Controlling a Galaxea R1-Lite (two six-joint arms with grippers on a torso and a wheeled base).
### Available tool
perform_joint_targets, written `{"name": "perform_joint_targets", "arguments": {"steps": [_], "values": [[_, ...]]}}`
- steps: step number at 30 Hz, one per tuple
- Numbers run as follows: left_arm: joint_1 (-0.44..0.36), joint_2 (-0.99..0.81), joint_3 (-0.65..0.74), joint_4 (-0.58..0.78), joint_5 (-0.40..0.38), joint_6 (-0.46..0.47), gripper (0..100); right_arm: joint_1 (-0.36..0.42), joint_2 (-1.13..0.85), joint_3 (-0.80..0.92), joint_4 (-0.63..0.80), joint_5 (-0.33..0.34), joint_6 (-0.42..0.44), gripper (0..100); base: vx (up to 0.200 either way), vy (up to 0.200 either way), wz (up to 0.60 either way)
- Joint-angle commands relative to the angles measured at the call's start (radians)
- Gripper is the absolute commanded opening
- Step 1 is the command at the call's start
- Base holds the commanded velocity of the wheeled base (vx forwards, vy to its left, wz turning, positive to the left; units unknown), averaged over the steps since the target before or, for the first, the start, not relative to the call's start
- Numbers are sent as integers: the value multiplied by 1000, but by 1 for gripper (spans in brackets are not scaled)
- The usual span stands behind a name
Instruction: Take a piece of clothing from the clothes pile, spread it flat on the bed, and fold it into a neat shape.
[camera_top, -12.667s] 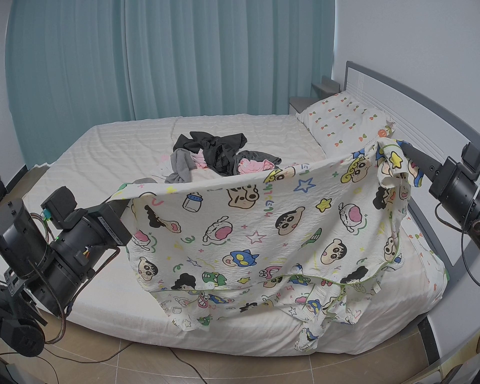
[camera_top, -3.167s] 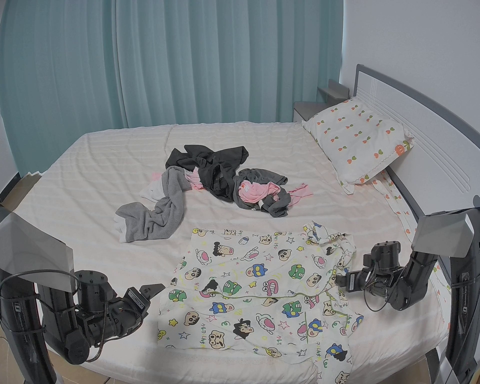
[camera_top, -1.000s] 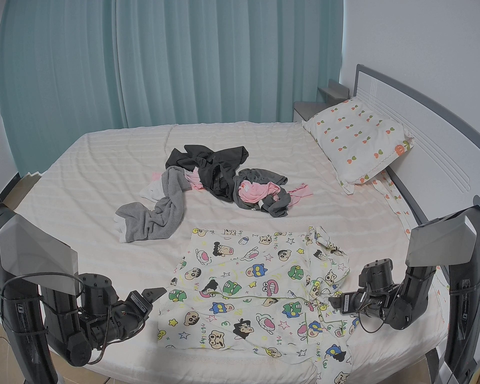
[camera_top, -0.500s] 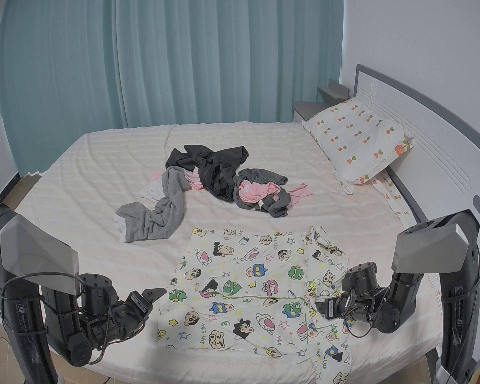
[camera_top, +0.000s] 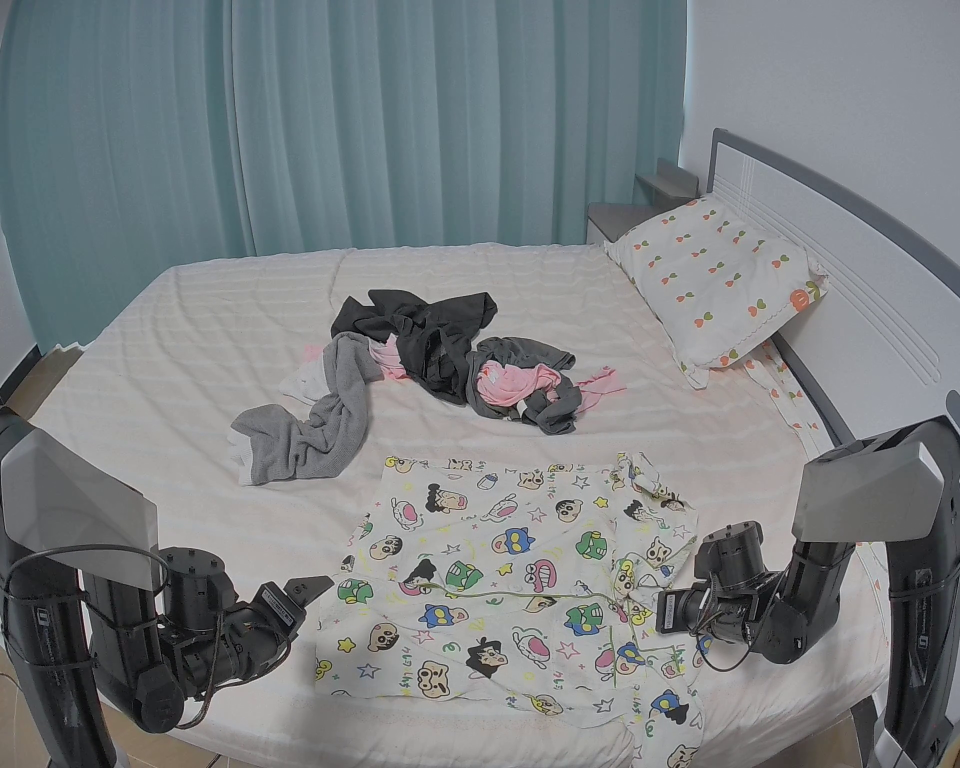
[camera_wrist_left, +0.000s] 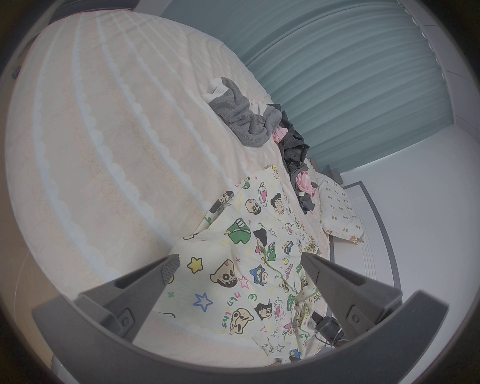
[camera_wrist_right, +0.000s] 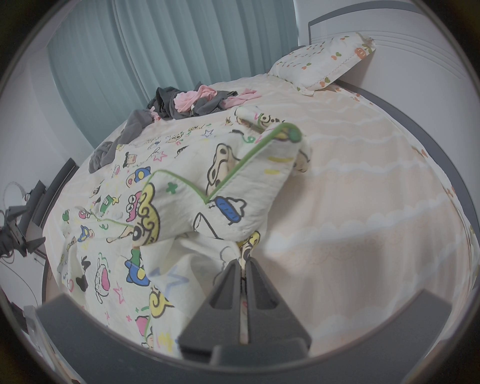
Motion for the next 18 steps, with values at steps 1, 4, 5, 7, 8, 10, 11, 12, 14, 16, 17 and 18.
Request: {"name": "perform_joint_targets", "arguments": {"steps": [1, 4, 5, 7, 8, 10, 11, 12, 14, 16, 17, 18], "values": [[0, 0, 0, -18, 0, 0, 100, -53, -48, 11, -3, -3, 2, 0, 0, 0, 0], [0, -1, 0, -18, 0, 0, 100, -97, -48, 8, -3, -5, 1, 0, 0, 0, 0], [0, -1, 0, -18, 0, 0, 100, -111, -47, 5, -3, -5, 1, 0, 0, 0, 0], [0, -1, 0, -18, 2, 0, 100, -149, -44, -1, -6, -5, -1, 0, 0, 0, 0], [0, -1, 0, -18, 2, 0, 100, -157, -44, -3, -6, -5, -2, 0, 0, 0, 0], [0, -1, 0, -18, 2, 0, 100, -201, -41, -23, -6, 0, -2, 0, 0, 0, 0], [0, -1, 0, -18, 2, 0, 100, -217, -41, -31, -6, 0, -2, 0, 0, 0, 0], [0, -1, 0, -18, 2, 0, 100, -228, -41, -37, -6, 0, -2, 0, 0, 0, 0], [0, -1, 0, -18, 2, 0, 100, -269, -39, -61, -6, 0, -4, 0, 0, 0, 0], [0, -1, 0, -18, 2, 0, 100, -290, -37, -77, -5, 0, -5, 0, 0, 0, 0], [0, -1, 2, -18, 2, 0, 100, -304, -33, -86, -5, 0, -5, 0, 0, 0, 0], [0, -1, 0, -18, 2, 0, 100, -317, -30, -95, -3, 0, -5, 0, 0, 0, 0]]}}
